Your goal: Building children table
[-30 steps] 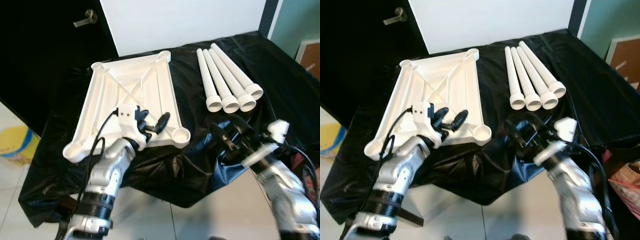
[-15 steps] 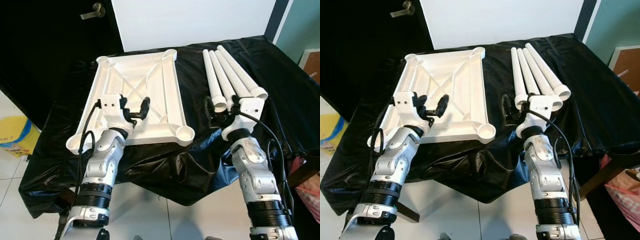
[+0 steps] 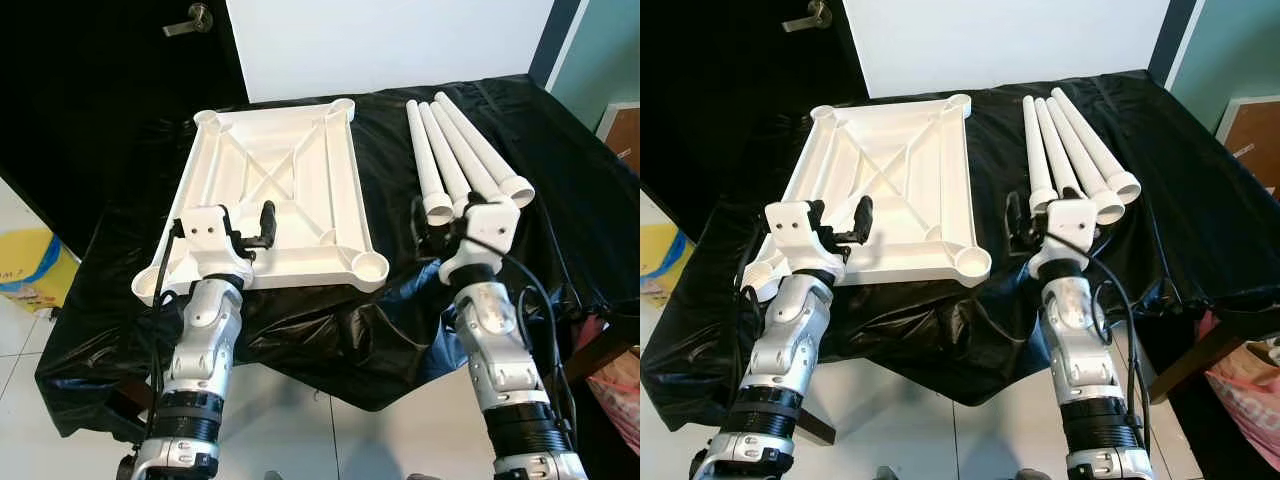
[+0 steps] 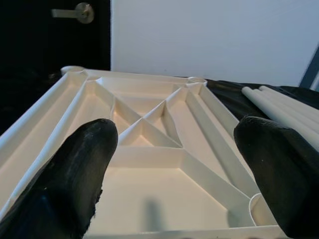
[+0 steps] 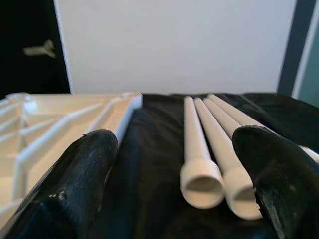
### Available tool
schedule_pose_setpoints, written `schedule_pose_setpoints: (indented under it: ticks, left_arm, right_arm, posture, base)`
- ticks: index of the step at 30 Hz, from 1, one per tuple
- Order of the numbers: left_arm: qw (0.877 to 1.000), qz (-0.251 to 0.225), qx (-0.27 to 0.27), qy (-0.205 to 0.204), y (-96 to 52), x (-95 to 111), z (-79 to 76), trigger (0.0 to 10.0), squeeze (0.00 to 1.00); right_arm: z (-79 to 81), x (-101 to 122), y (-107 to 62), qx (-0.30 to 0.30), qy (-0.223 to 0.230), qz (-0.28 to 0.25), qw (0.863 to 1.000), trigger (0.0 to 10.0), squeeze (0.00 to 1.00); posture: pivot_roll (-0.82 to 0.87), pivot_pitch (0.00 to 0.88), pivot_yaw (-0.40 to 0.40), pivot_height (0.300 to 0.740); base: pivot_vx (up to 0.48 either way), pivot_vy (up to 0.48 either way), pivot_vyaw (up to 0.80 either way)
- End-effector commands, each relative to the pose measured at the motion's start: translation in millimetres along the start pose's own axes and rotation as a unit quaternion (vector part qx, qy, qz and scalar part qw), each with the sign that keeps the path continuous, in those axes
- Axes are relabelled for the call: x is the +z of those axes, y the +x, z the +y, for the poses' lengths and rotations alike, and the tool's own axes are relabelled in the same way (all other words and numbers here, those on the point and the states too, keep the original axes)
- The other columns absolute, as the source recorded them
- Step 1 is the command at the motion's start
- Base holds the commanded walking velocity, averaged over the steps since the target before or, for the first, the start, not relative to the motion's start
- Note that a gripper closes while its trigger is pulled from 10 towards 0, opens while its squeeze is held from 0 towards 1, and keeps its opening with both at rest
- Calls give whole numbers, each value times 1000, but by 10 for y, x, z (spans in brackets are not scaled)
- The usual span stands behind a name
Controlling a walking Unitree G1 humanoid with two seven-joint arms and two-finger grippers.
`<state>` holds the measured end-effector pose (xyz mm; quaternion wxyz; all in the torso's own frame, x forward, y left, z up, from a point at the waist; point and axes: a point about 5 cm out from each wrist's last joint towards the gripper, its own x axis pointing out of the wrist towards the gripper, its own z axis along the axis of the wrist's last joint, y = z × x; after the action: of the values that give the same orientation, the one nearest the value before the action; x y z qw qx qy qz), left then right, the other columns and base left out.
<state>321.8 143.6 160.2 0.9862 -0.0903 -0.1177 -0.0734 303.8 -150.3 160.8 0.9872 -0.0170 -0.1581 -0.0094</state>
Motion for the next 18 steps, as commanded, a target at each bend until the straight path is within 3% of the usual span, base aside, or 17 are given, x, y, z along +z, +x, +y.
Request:
schedule_pose_setpoints:
  ticks: [1, 14, 18]
  left_arm:
    - [1000, -4, -9, -6, -23, -13, 18, 10000, 0]
    - [1000, -1, -30, -9, -90, -61, -33, 10000, 0]
    - [999, 1, -34, 6, -66, -63, 32, 10000, 0]
  right_arm:
    - [-46, -34, -27, -15, -7, 0, 1000, 10000, 0]
    - [8, -137, -66, -5, -23, 13, 1000, 10000, 0]
    - [-39, -171, -34, -12, -31, 15, 999, 10000, 0]
  posture:
    - [-113, 9, 41, 740]
    - [-95, 10, 24, 740]
    - [-101, 11, 20, 740]
  base:
    - [0, 0, 0]
    - [0, 0, 0]
    - [0, 0, 0]
